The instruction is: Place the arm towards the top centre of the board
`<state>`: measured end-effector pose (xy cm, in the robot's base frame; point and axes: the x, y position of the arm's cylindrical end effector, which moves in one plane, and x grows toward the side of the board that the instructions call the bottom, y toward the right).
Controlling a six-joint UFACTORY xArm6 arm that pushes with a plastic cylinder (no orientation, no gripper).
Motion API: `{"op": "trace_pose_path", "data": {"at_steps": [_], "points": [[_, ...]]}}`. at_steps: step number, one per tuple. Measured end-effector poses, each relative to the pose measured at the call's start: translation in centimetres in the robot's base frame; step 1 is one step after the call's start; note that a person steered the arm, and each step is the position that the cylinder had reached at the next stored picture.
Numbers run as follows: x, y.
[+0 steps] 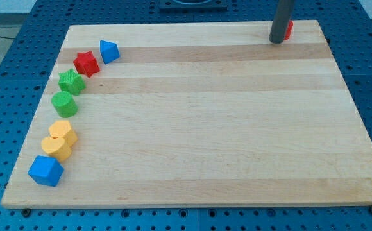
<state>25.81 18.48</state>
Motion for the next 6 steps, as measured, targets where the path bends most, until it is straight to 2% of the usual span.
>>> {"op": "trace_pose_path", "data": {"at_steps": [1, 3, 4, 5, 6], "points": [[-1.7, -0.8], [-2.2, -1.0], [0.1, -7.3], [0.4, -14.6], [0.3, -15.2]]}}
